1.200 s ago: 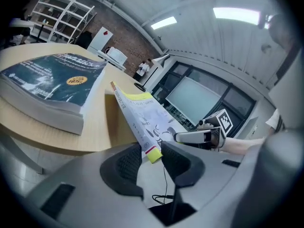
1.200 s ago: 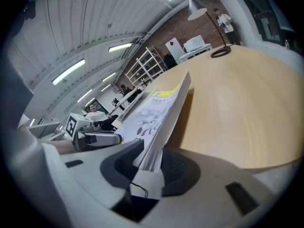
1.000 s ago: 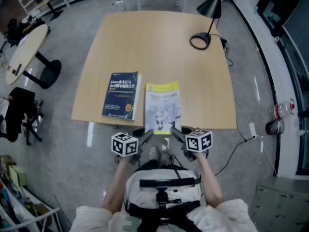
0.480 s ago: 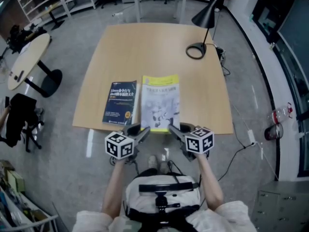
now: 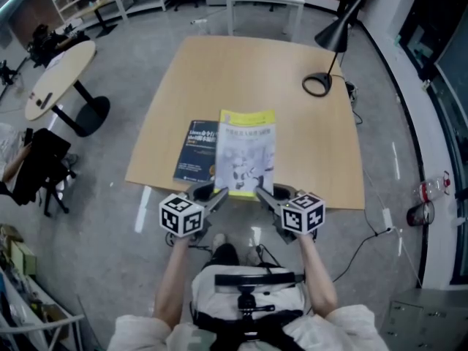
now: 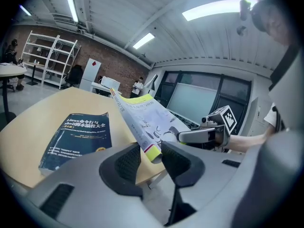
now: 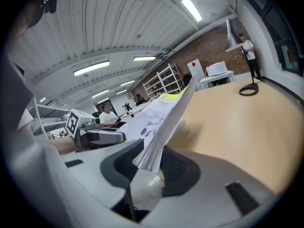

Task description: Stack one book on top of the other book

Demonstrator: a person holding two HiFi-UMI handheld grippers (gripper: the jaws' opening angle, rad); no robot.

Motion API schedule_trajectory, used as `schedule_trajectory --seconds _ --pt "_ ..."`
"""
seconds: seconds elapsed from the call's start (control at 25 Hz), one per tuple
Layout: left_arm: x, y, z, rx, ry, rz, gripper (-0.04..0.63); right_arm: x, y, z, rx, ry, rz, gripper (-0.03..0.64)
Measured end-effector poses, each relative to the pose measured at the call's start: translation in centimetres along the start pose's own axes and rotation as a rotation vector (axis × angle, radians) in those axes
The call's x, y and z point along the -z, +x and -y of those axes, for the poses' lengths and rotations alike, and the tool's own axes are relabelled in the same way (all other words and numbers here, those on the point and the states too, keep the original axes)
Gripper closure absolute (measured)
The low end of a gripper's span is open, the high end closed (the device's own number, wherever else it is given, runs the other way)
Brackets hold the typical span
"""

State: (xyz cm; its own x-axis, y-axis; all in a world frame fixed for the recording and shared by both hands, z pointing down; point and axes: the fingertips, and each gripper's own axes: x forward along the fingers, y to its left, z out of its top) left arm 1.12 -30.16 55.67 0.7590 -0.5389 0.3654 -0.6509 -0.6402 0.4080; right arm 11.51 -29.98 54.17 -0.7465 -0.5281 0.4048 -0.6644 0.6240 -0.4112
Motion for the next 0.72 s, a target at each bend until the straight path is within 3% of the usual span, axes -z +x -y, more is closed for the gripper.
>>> schedule_trajectory --seconds 0.16,0.4,0.72 --pt "-0.4 -2.7 -4.1 0.007 -0.001 -0.008 0.471 -0.8 4.3 -2.4 0.01 0.002 0.002 0.505" --pt "-1.0 -5.8 -11.7 0.037 0.017 -0.093 0.471 -1.2 12.3 -5.1 0.042 0.064 -0.012 0.505" --pt "1.2 -4.9 -14.4 0.085 -0.018 -0.142 0.471 0.7 14.6 -4.0 0.1 0.122 -0.026 0.505"
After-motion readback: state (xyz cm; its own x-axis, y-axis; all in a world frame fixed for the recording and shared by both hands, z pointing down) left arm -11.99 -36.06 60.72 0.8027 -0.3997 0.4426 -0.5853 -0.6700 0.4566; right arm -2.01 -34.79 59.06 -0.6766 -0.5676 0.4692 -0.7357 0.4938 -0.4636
